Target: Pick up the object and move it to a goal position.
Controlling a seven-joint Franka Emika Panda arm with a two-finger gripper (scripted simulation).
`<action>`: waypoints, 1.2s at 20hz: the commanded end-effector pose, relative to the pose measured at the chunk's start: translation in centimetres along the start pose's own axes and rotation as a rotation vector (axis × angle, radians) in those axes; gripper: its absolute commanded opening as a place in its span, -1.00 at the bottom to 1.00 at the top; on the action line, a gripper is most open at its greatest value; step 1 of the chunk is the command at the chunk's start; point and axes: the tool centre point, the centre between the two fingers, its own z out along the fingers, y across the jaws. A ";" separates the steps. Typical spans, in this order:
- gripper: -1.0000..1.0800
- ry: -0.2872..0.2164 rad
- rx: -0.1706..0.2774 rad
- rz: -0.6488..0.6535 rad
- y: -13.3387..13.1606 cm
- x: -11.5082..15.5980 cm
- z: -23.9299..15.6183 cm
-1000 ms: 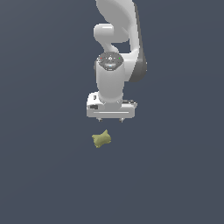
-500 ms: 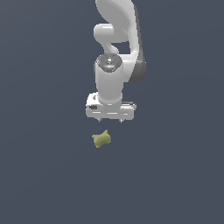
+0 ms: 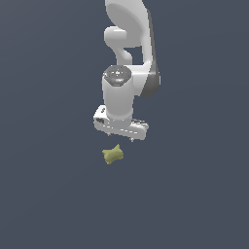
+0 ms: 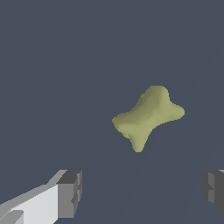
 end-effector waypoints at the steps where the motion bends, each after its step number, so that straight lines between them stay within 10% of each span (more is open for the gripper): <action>1: 0.92 -0.001 0.001 0.072 0.2 0.3 0.4; 24: 0.92 0.002 0.003 0.739 2.6 3.1 4.2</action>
